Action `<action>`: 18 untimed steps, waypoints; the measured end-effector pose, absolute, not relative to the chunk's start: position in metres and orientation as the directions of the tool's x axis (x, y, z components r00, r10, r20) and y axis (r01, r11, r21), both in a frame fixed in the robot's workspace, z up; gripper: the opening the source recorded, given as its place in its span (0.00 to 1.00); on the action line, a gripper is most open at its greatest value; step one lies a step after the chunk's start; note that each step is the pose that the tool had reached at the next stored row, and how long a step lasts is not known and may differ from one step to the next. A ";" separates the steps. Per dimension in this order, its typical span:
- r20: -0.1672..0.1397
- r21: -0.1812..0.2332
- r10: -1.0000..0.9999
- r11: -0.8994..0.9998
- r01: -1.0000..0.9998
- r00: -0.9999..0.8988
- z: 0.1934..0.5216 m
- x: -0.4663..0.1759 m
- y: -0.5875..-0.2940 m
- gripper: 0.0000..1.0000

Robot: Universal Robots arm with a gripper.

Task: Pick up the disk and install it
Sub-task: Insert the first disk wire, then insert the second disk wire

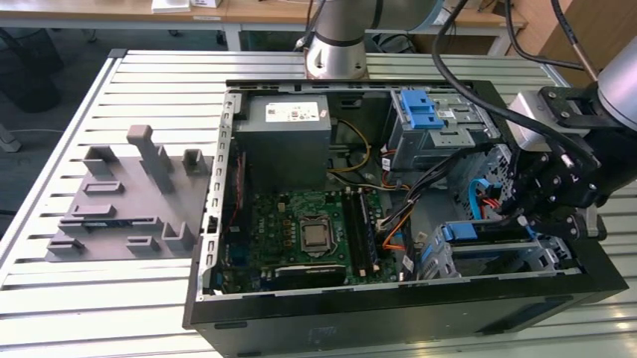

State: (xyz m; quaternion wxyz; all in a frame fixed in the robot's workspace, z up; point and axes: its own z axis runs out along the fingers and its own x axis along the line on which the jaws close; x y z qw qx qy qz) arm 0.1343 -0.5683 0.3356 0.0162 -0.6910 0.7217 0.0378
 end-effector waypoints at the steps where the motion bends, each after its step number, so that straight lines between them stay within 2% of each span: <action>1: -0.076 0.032 -0.996 0.042 -0.999 -0.044 0.337 0.134 -0.568 0.24; 8: -0.076 0.032 -0.996 0.042 -0.999 -0.044 0.339 0.134 -0.568 0.22; 10: -0.076 0.032 -0.996 0.042 -0.999 -0.044 0.339 0.134 -0.568 0.11; 18: -0.076 0.032 -0.996 0.042 -0.999 -0.044 0.339 0.134 -0.568 0.11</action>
